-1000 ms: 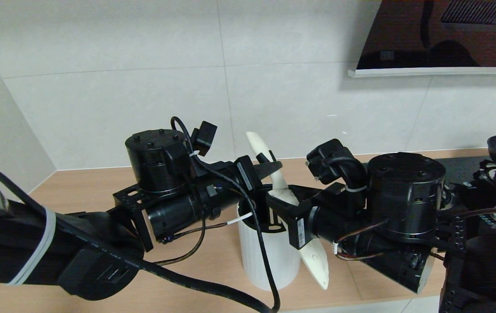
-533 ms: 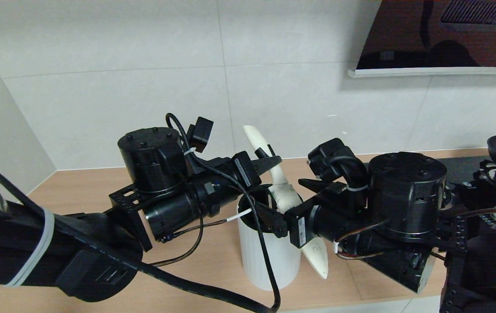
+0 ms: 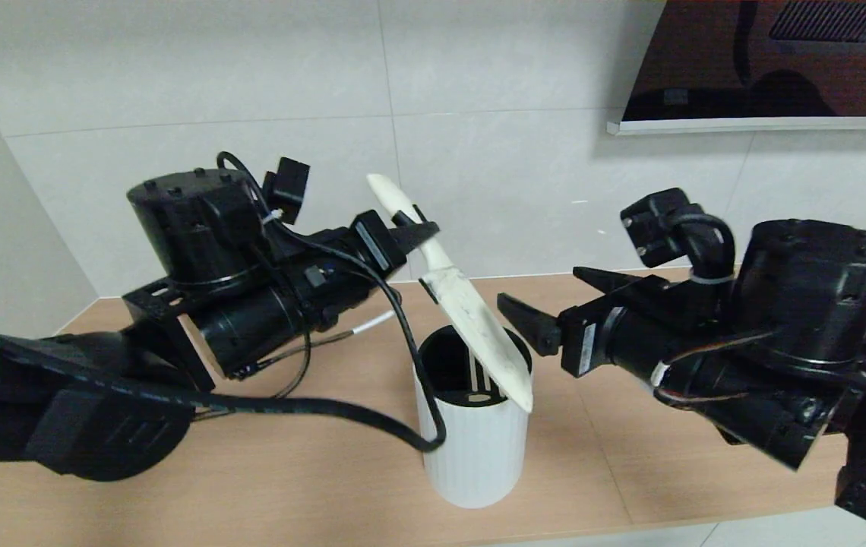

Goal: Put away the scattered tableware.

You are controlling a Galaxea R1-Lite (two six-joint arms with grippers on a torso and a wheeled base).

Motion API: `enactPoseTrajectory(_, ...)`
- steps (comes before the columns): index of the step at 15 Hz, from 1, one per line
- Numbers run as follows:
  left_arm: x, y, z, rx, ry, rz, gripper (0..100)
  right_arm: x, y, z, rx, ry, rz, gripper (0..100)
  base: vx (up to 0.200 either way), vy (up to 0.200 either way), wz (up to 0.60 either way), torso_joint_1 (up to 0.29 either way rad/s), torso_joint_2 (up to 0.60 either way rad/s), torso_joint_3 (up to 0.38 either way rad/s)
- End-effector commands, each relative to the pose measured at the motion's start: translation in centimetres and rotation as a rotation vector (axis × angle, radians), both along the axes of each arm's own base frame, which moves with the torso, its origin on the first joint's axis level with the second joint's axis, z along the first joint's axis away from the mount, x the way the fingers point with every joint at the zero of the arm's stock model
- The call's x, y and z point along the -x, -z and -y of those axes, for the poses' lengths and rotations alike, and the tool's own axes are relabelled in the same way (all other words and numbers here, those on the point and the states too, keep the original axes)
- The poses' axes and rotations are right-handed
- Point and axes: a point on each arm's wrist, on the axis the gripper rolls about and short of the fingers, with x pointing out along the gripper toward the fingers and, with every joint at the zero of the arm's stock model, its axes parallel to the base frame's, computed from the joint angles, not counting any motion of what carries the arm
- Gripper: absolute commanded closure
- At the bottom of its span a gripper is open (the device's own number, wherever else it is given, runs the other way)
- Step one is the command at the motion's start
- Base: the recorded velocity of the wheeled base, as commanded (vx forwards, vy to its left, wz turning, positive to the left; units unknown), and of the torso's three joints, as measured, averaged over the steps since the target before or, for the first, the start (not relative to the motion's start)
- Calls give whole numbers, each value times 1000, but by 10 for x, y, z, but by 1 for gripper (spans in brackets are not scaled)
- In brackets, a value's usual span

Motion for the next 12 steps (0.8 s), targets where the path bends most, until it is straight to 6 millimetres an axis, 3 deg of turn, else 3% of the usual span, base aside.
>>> enactPoseTrajectory(1, -4, -39, -19, 29, -139, 42, 100, 8, -27, 31, -58, 21, 73, 0, 0, 0, 0, 0, 0, 0)
enactPoseTrajectory(3, 0, -55, -20, 4, -224, 21, 100, 3, -35, 44, -76, 50, 98, 0, 0, 0, 0, 0, 0, 0)
enactPoseTrajectory(6, 5, -68, -3, -103, -333, 62, 100, -5, -38, 51, -78, 90, 104, 0, 0, 0, 0, 0, 0, 0)
enactPoseTrajectory(7, 7, -72, 12, -174, -389, 94, 100, -10, -33, 51, -66, 102, 90, 0, 0, 0, 0, 0, 0, 0)
enactPoseTrajectory(12, 40, -51, 49, -376, -465, 166, 100, -14, -31, 53, -51, 118, 89, 0, 0, 0, 0, 0, 0, 0)
